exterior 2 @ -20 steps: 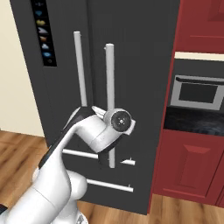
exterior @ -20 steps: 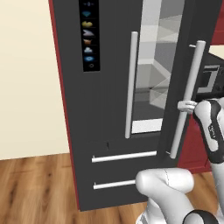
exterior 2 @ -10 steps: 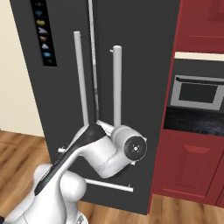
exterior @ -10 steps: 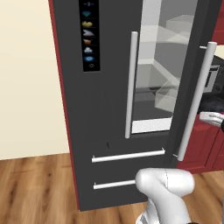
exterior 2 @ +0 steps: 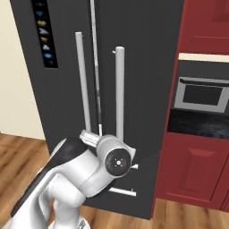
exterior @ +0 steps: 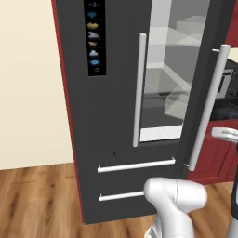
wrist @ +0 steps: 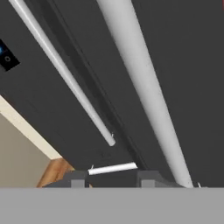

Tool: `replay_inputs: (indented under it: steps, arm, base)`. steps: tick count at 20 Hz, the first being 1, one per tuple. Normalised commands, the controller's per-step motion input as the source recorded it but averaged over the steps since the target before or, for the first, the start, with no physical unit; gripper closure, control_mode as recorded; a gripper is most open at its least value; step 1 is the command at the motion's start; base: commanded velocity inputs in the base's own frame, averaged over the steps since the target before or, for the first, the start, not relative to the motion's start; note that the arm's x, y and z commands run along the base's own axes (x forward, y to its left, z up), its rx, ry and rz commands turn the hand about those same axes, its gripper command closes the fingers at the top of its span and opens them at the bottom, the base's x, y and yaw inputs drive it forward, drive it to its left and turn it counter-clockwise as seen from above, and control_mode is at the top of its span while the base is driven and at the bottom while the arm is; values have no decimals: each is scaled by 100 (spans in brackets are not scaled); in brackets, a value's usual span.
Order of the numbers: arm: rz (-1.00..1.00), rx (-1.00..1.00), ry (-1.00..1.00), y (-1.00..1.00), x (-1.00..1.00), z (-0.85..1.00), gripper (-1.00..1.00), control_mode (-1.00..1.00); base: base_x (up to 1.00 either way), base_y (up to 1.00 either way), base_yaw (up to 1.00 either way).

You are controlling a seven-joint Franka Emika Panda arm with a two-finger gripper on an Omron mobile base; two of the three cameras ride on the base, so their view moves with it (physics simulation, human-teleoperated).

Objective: Place one of the steaks on the plate and the other in the bowl. Then place the bowl in the fridge.

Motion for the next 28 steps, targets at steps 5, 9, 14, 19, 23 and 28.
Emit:
replay_inputs:
  steps: [5, 9, 14, 19, 23, 28]
  arm:
    - [-6, -8, 3, 65, -12, 23, -100, -100]
    - [-13, -2, 3, 73, 0, 10, -100, -100]
    - [-16, -2, 7, 43, 30, 2, -100, -100]
    - [-13, -11, 1, 58, 40, -4, -100, -100]
    - [-1, -37, 9, 80, 64, -32, -100, -100]
    - [0, -21, 24, 66, 54, -23, -100, -100]
  base:
    - [0, 0, 0]
    - [0, 0, 0]
    - [0, 0, 0]
    - [0, 0, 0]
    - [0, 0, 0]
    - [0, 0, 0]
